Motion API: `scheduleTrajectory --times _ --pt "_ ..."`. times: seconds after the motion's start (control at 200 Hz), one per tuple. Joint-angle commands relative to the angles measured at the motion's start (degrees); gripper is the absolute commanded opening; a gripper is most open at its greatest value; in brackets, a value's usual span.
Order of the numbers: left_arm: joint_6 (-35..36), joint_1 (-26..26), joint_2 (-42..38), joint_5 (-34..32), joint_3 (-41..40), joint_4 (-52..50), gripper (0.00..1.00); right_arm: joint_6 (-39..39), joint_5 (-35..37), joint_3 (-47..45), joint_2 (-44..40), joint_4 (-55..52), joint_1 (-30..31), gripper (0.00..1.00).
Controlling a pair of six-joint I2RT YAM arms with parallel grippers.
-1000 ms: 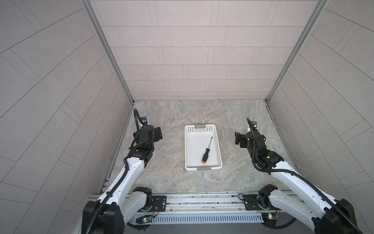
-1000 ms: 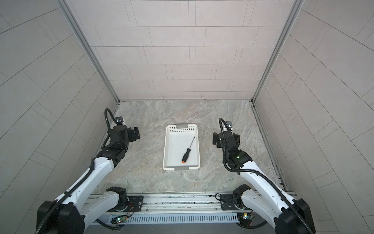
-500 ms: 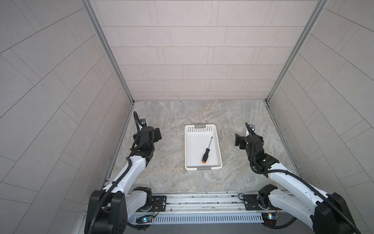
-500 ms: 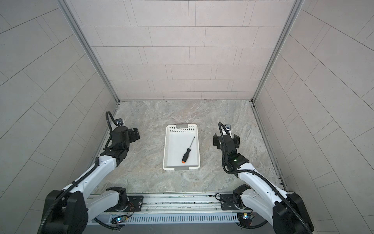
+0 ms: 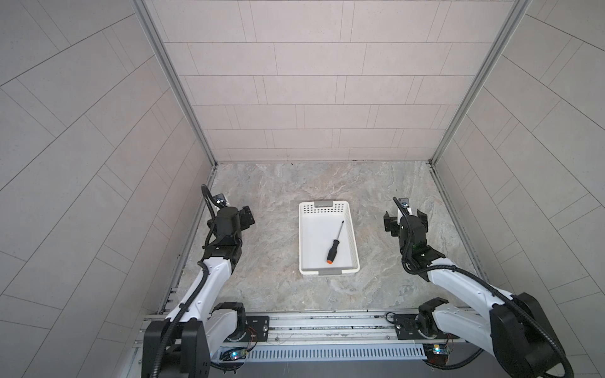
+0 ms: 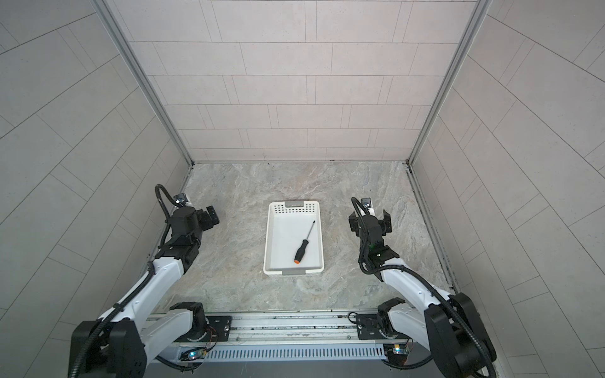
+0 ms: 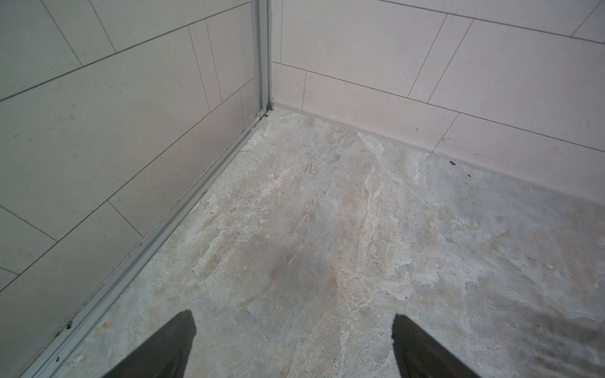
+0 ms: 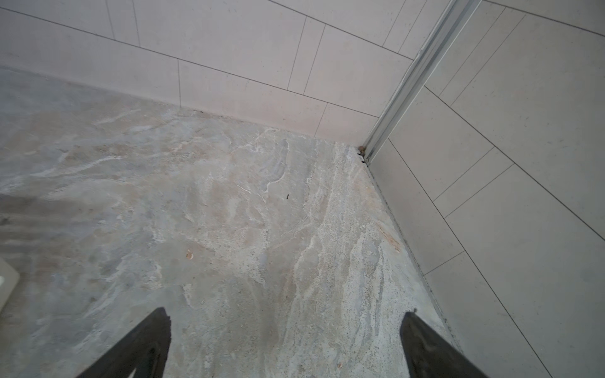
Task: Put the screwdriver in the bin
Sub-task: Reset both arms
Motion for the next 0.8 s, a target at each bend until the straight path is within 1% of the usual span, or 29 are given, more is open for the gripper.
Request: scheduleTrajectory --times 0.0,0.07,0.155,0.205,0.255,0.345,0.44,0.561,0.601,0.641,0.721,0.761,0.796 --pt "-1.18 0.87 -1.94 -1.55 -1.64 1.2 1.0 -2.79 -0.3 -0.15 3.47 6.96 -2.19 1.0" --pt "-0.87 0.9 -1.44 -3.1 -2.75 4.46 1.0 -2.94 -2.24 -0.22 6.07 9.52 -3.13 1.0" --pt "5.74 0.94 0.48 -1.18 -6.09 12.36 1.0 -2.04 -3.45 -0.38 8.71 12.33 -3.8 1.0" --pt "4.28 0.98 1.98 -2.45 -6.47 13.23 1.0 -1.49 -4.8 -0.09 9.96 12.66 -4.46 1.0" --pt "3.84 1.1 3.66 -1.82 -6.22 13.56 1.0 -1.15 -5.66 0.86 10.99 11.5 -4.86 1.0" --pt "7.31 1.27 6.75 2.01 -6.27 16.2 1.0 -0.57 -6.51 0.67 12.86 12.99 -5.63 1.0" --pt "7.19 1.4 9.9 1.23 -6.22 18.75 1.0 1.03 -8.43 -0.79 15.88 17.51 -7.53 1.0" --pt "7.46 1.88 14.7 5.91 -9.21 29.88 1.0 2.15 -10.71 -3.14 21.81 26.73 -9.87 1.0" --pt "7.3 2.12 16.73 6.25 -8.75 30.32 1.0 3.03 -10.76 -2.1 21.66 23.68 -10.15 1.0" --pt "7.08 2.44 19.41 7.08 -7.88 31.11 1.0 4.01 -13.49 -0.46 21.27 20.11 -11.48 1.0" --pt "7.14 3.97 25.51 13.8 -6.8 36.11 1.0 5.48 -15.34 0.25 21.44 19.18 -13.34 1.0" --pt "9.41 3.89 26.81 17.34 -4.59 32.58 1.0 5.51 -16.42 0.62 21.71 18.47 -13.78 1.0" --pt "10.68 3.11 27.8 17.62 -2.66 30.25 1.0 5.28 -17.17 1.16 21.75 17.62 -13.79 1.0"
